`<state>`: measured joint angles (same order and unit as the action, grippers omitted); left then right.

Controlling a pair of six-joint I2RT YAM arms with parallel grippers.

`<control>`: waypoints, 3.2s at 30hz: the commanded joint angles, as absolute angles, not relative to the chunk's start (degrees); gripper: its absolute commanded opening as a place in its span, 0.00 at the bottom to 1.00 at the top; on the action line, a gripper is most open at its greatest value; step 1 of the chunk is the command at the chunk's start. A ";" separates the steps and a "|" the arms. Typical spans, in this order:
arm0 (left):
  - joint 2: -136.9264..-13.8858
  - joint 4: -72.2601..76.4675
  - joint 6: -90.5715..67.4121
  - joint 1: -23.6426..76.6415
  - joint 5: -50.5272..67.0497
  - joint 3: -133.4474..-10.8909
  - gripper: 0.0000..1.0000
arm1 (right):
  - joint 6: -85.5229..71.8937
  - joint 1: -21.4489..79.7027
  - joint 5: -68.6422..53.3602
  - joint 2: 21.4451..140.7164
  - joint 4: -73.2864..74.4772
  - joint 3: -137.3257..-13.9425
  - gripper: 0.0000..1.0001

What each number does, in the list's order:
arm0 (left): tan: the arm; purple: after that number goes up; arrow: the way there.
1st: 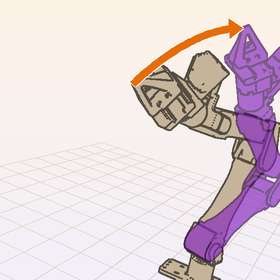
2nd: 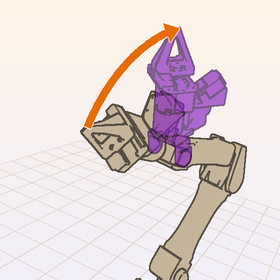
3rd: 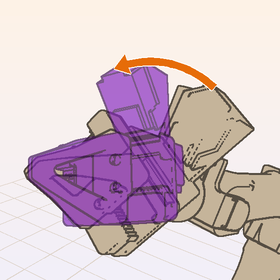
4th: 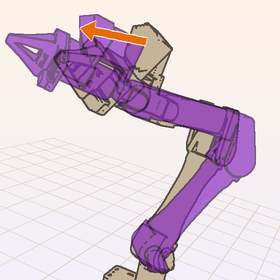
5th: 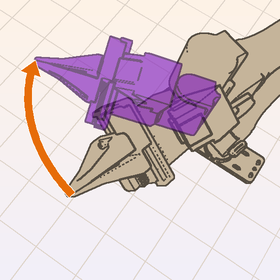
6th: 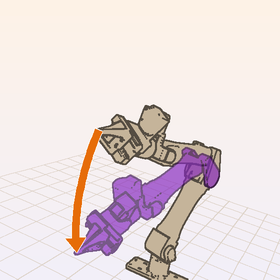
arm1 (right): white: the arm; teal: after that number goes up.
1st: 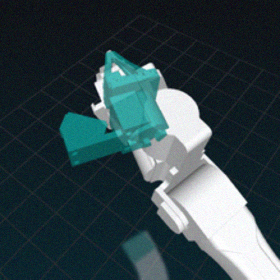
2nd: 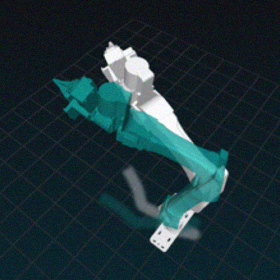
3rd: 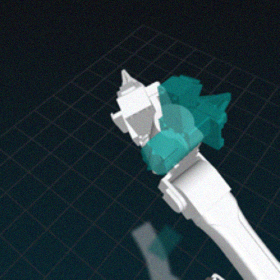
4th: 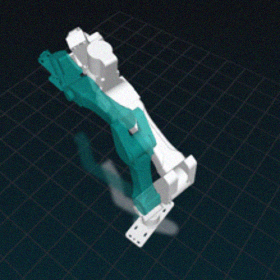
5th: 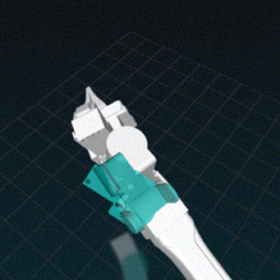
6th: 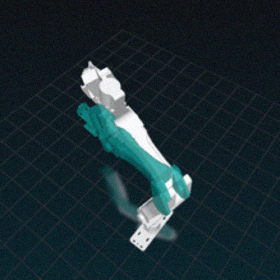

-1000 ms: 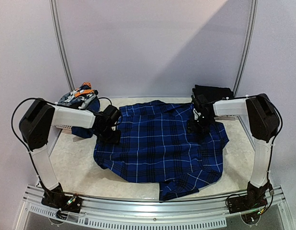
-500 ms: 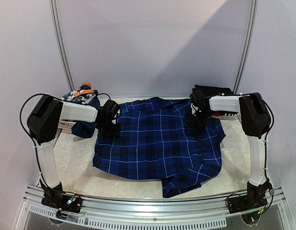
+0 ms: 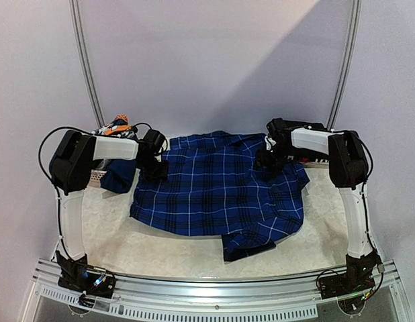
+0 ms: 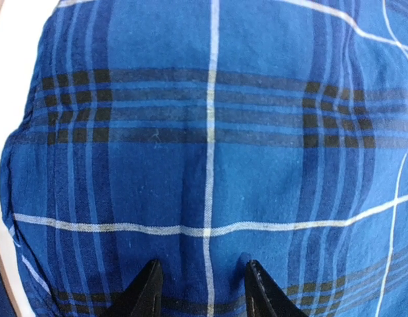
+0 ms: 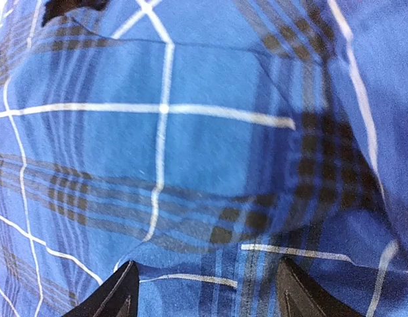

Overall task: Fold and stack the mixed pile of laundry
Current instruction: Move the flattened shirt to the center of the board, then place the flattened shirt at the center of the board.

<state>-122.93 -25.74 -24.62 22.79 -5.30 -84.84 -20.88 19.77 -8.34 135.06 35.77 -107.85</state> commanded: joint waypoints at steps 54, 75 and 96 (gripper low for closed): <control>-79.80 -20.23 -19.67 40.77 -13.81 -52.71 0.59 | -25.23 31.57 -5.43 91.03 26.58 -68.66 0.79; -78.82 -11.71 -13.86 59.57 -5.04 -46.46 0.56 | -21.75 52.56 -7.21 73.88 18.23 -43.52 0.77; -108.98 -6.25 -11.32 68.73 6.87 -62.20 0.11 | -28.06 52.45 8.38 60.79 20.48 -37.44 0.82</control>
